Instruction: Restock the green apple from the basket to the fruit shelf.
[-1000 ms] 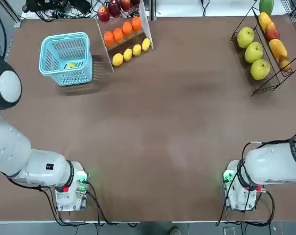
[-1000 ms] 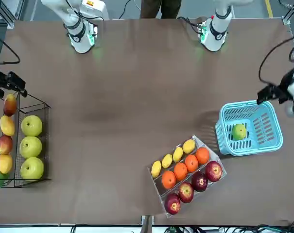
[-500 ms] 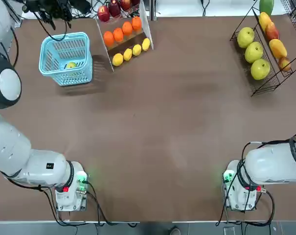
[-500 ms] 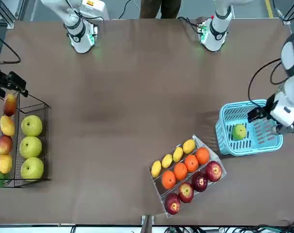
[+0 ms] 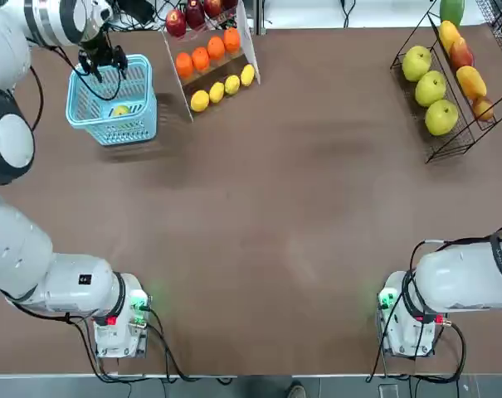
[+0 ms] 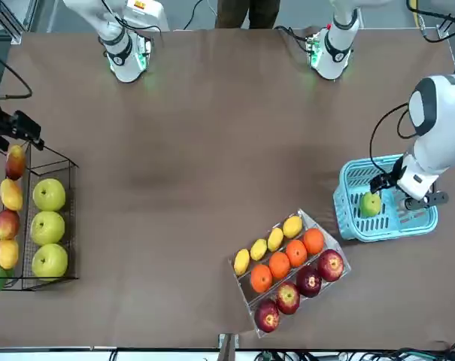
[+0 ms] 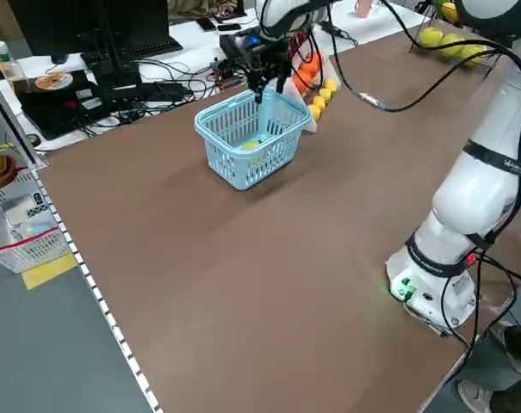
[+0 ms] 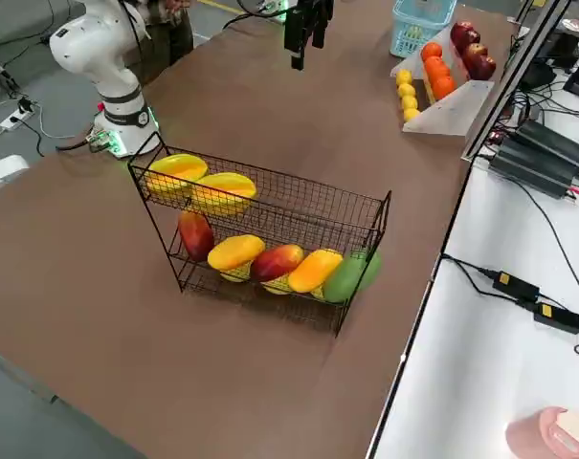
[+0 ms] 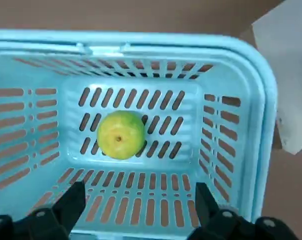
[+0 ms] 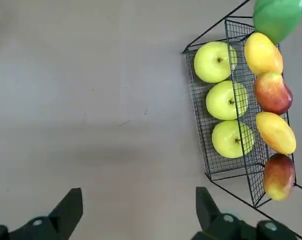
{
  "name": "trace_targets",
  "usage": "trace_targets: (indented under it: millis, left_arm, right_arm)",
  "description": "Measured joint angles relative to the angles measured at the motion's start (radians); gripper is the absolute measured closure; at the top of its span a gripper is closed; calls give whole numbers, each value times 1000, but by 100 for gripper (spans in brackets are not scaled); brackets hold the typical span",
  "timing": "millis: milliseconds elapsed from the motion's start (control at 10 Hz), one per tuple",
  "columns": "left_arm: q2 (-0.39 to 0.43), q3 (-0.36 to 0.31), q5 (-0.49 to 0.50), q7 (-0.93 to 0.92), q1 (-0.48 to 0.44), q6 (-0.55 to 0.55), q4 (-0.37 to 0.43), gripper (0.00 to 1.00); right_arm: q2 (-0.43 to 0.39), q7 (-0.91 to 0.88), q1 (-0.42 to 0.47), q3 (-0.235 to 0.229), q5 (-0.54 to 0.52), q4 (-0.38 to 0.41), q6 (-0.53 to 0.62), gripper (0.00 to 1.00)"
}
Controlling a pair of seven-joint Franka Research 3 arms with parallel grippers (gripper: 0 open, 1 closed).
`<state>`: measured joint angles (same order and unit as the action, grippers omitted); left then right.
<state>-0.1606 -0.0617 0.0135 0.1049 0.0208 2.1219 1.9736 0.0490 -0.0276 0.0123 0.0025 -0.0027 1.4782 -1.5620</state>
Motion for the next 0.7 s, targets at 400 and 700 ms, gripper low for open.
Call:
trace_targets:
  millis: [400, 700]
  left_arm:
    - [-46, 0, 0, -8, -29, 69, 47, 5]
    - [-116, 2, 0, -8, -29, 148, 101, 5]
  right_arm:
    - [5, 0, -6, 5, 1, 10, -4, 0]
    - [33, 0, -22, 10, 2, 14, -28, 0]
